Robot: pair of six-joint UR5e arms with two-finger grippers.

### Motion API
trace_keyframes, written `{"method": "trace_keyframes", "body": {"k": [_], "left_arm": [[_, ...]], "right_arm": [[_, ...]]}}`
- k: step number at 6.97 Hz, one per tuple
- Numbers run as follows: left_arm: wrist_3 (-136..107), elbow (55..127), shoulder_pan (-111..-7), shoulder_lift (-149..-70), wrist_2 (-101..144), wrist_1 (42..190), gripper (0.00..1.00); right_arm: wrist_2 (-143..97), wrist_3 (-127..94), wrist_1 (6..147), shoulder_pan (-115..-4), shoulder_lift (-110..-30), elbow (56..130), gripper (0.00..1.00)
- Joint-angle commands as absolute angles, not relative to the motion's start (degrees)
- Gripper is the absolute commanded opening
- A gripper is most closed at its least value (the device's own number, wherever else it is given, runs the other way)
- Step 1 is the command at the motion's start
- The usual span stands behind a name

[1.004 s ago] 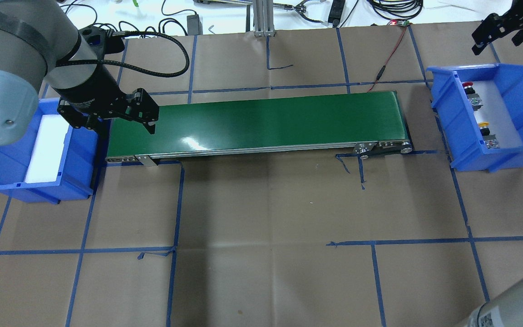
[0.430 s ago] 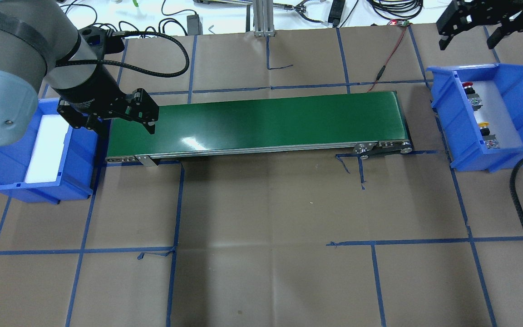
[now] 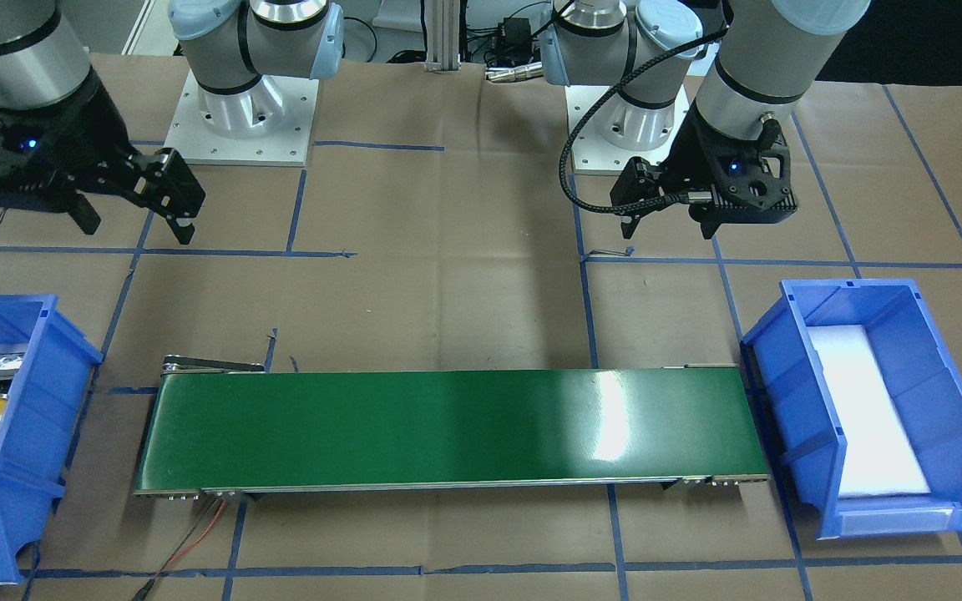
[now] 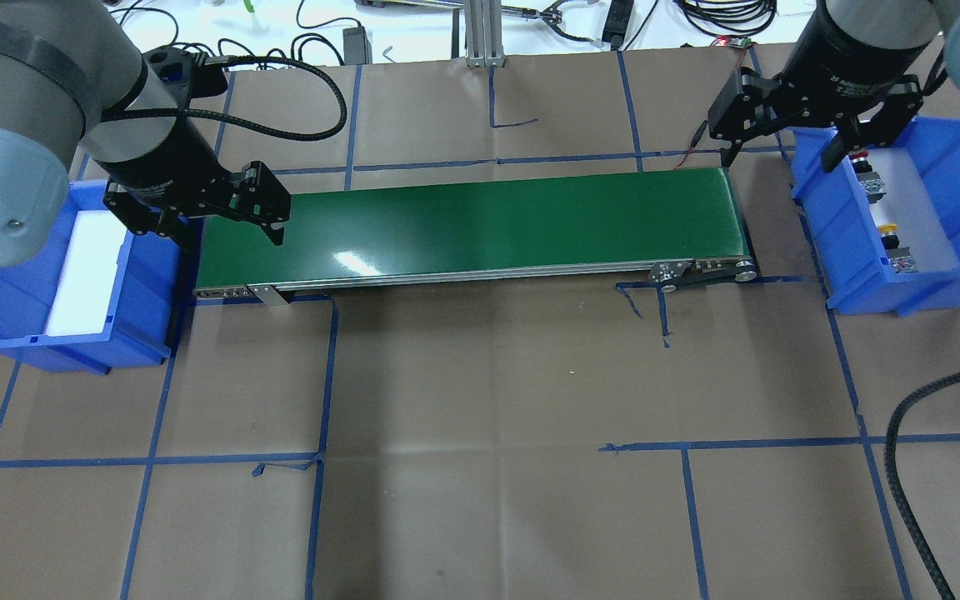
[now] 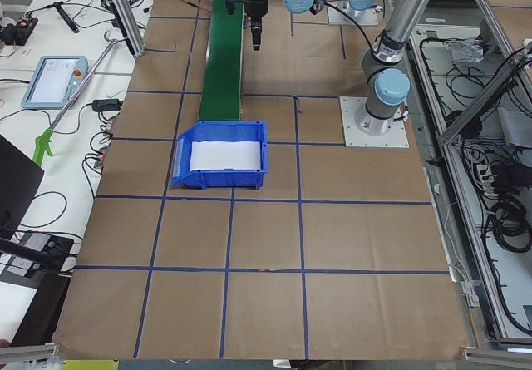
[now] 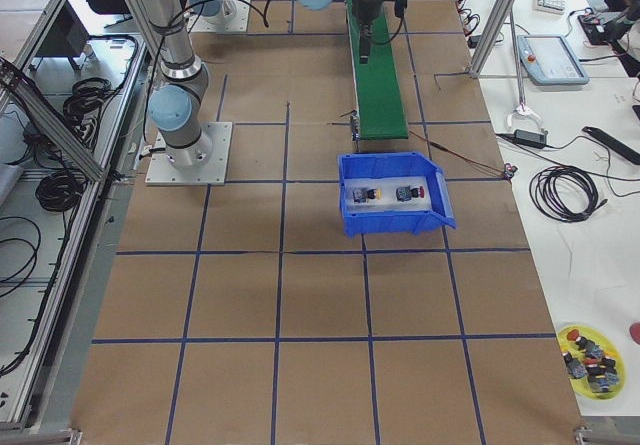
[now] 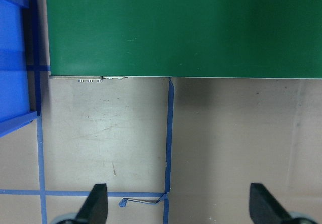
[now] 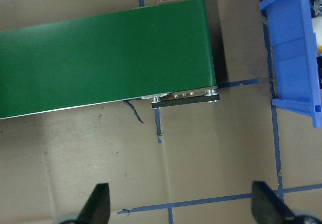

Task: Transport two buttons from left to right

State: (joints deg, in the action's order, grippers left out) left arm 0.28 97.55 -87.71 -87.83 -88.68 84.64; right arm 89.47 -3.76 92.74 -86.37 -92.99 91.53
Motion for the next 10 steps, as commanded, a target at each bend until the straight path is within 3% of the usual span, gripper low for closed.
{"method": "trace_keyframes", "body": {"k": [1,10], "left_arm": [[0.4,97.4,-87.7,-87.9,-88.6,84.6,1.00],[0.4,97.6,-87.7,-87.5,-88.6,84.6,1.00]], "right_arm": [[89.3,-3.9,92.2,-88.4,-94.7,93.1,1.00],[91.0,-2.7,92.1,-89.6,-92.6,92.9,1.00]]}}
